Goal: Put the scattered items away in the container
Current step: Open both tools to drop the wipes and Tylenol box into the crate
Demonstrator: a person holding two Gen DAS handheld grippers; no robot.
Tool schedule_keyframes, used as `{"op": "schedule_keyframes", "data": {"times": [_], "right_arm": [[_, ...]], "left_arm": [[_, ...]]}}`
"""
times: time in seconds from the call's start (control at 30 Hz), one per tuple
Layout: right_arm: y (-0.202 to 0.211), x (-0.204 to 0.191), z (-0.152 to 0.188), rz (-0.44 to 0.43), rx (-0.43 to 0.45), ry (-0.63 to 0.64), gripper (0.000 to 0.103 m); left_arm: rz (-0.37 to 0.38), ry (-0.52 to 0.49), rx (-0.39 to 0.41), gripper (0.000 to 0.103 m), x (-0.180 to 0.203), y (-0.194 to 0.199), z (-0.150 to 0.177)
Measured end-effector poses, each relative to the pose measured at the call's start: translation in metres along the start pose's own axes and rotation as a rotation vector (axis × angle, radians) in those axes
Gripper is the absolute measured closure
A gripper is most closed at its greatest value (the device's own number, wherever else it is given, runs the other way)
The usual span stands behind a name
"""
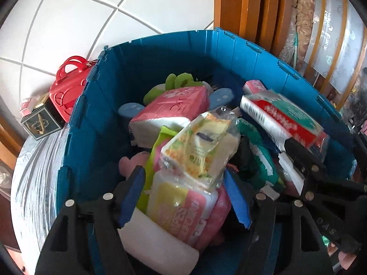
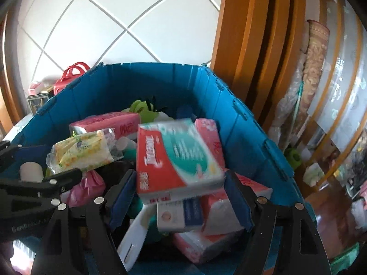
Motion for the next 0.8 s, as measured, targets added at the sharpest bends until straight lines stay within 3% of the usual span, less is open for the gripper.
{"op": "schedule_keyframes", "data": {"times": [0.2, 0.37, 0.5, 0.8], "right_arm": [[0.011, 0.007, 0.004, 0.001, 0.022, -0.03, 0.0], [0.035, 0.009, 0.008, 0.006, 0.06, -0.039, 0.0], [0.063, 0.001, 0.012, -0.001, 0.11, -0.034, 0.0], [0.116, -0.05, 0.029, -0.016, 0.181, -0.037, 0.0]], "left_arm": [[0.017, 0.006, 0.021, 0.033, -0.006, 0.007, 0.006], [0.025, 0.008, 0.115, 0.025, -0.01, 0.038, 0.014], [0.026, 0.038, 0.195, 0.007, -0.023, 0.066, 0.023], [0.058, 0.102, 0.275, 0.004, -0.07, 0.112, 0.052]]}}
Point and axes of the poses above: each gripper's, at about its wrist camera, not at the fingertips, and y roughly against the way its jaws point, x to its right, z to its underside, the point moved 2 cm from there along -y, roughly the way its jaws point, and after that the axes turned 13 degrees about -z, right-handed, at the moved point
